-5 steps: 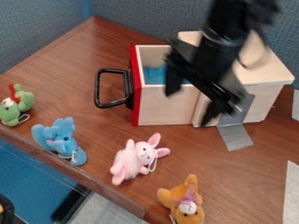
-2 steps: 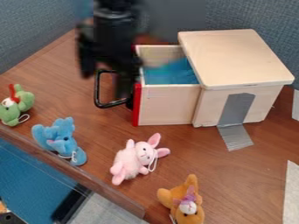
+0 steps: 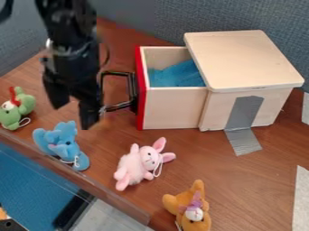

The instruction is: Move blue toy to on top of the drawer

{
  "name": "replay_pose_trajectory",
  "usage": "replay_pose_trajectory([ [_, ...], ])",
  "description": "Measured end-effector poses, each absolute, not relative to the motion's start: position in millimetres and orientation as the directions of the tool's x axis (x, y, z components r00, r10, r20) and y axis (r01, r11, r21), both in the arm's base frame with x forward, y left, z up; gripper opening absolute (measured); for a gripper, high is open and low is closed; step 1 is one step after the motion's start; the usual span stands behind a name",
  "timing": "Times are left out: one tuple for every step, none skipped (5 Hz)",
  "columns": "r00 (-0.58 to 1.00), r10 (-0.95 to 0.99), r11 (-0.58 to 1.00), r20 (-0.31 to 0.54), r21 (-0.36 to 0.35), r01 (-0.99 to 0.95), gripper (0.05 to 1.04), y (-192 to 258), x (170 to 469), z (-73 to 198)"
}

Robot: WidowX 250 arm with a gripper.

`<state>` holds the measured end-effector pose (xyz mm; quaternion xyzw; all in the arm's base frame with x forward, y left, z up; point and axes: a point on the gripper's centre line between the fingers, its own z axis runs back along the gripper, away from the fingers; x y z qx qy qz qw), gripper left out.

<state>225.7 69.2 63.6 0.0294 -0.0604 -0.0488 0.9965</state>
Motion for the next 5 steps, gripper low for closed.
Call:
replay_pose_trajectory([
  [0.99,-0.119,0.991,0.07,0.071,0.114,1.0,74,221,42],
  [0.991,-0.129,0.988,0.027,0.083,0.126,0.964,78,219,27],
  [0.993,-0.118,0.989,0.005,0.093,0.117,0.682,81,219,20],
  [0.993,-0.116,0.989,0.012,0.096,0.115,0.357,81,222,25],
  [0.994,-0.104,0.991,0.042,0.089,0.1,0.168,80,228,40],
])
